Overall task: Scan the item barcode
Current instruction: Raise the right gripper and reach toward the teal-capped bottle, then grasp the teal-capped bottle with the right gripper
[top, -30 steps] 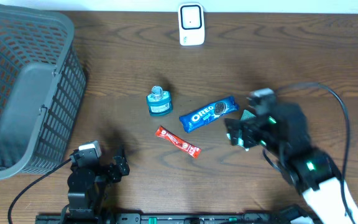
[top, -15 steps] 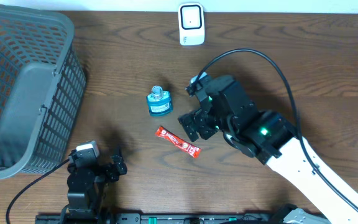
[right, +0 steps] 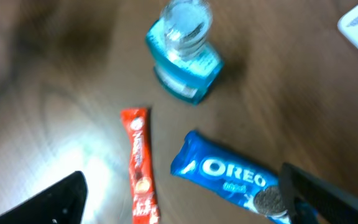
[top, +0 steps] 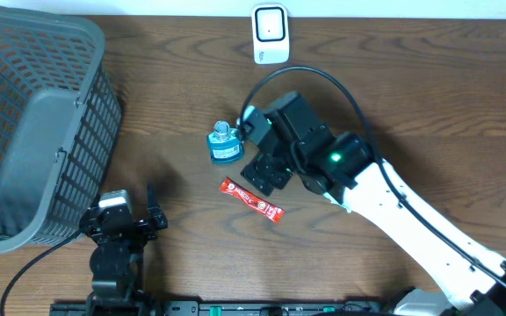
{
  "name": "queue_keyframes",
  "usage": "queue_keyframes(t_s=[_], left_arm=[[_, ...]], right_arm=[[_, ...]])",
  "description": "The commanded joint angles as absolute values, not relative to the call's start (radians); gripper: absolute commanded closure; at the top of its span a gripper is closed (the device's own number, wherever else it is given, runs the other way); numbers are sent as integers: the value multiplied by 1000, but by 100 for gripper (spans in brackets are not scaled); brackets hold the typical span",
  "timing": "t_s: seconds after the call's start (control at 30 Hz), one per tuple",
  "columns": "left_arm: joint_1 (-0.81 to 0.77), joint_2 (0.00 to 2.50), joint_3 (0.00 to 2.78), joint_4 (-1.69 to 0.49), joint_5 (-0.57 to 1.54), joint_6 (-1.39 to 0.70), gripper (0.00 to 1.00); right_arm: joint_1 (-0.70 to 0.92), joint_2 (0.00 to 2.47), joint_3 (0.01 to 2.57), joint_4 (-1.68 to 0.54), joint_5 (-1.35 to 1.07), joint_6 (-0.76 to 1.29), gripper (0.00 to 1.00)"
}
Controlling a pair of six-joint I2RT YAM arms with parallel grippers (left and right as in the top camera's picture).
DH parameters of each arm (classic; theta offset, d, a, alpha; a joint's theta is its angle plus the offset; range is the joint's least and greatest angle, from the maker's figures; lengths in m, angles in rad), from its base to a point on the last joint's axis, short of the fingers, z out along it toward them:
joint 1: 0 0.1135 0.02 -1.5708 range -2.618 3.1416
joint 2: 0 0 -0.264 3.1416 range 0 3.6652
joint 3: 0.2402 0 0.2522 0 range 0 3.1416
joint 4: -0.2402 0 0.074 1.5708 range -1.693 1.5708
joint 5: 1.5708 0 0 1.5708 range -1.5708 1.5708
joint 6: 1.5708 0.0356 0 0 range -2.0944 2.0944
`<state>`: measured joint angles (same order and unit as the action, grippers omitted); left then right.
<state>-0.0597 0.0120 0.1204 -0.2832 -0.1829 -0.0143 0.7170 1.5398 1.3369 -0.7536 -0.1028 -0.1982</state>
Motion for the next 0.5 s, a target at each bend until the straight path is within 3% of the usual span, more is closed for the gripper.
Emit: queue_keyframes(t_s=[0.0, 0.47], left_arm=[[-56, 16, 81, -249, -215, 33, 2], [-56, 18, 70, -218, -215, 51, 2]], right_arm=[[722, 1549, 1367, -725, -90, -347, 1], [716, 1674, 1486, -753, -191, -655, 3]])
